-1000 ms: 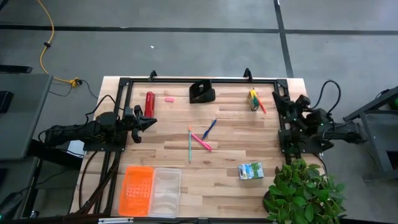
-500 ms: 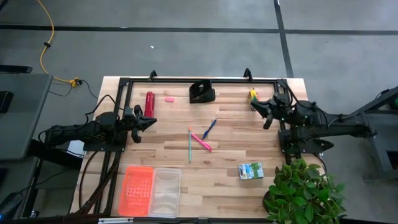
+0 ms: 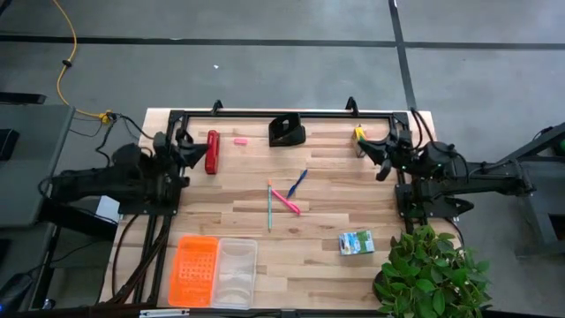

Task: Pack school essentials
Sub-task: Put the top crayon box into the supply box

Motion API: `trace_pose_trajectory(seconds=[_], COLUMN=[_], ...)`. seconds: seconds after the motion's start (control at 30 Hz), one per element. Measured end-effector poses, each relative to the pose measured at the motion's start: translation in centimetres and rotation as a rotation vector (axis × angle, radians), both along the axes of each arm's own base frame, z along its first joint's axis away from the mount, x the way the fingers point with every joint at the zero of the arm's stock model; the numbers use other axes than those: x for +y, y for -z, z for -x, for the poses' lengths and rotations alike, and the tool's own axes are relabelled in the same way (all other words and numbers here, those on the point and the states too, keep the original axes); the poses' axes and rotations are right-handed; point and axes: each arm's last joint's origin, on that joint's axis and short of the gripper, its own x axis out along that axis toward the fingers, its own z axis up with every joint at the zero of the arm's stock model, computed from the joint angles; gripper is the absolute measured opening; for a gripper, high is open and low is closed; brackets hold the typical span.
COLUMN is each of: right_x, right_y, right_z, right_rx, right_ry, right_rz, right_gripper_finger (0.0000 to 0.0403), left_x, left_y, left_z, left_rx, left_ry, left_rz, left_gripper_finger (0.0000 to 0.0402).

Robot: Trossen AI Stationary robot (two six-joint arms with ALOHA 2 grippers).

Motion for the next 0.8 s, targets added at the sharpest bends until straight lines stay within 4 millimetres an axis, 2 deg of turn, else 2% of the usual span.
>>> trace_pose_trajectory(seconds=[0.13, 0.3, 0.5, 0.6, 0.7, 0.8], right_x=[0.0, 0.0, 0.0, -0.2, -0.6, -1.2], right_y=[-0.1, -0.1, -0.2, -0.4, -0.5, -0.6], right_z=[0.0, 0.0, -0.1, -0.8, -2.1, -3.6], right_rx=[-0.010, -0.007, -0.029, -0.001, 0.115, 0.268], right_ry=[0.001, 0.000, 0.008, 0.066, 0.151, 0.251], right_rz=[0.010, 0.006, -0.027, -0.061, -0.063, -0.095], right_gripper_finger=[0.0000, 0.0000, 0.0000, 0.0004, 0.0024, 0.0063], left_x=[0.2, 0.5, 0.6, 0.6, 0.6, 0.6], left_y=[-3.5, -6.0, -6.2, -6.2, -6.2, -6.2], left_z=[-1.0, -1.5, -1.5, -1.5, -1.5, -1.5], left_rx=[0.188, 0.201, 0.206, 0.206, 0.206, 0.207], left_ry=[-0.009, -0.066, -0.087, -0.087, -0.087, -0.087], left_rz=[-0.007, 0.025, 0.022, 0.022, 0.022, 0.022], left_gripper_finger=[0.0002, 0.0014, 0.0021, 0.0021, 0.0021, 0.0021])
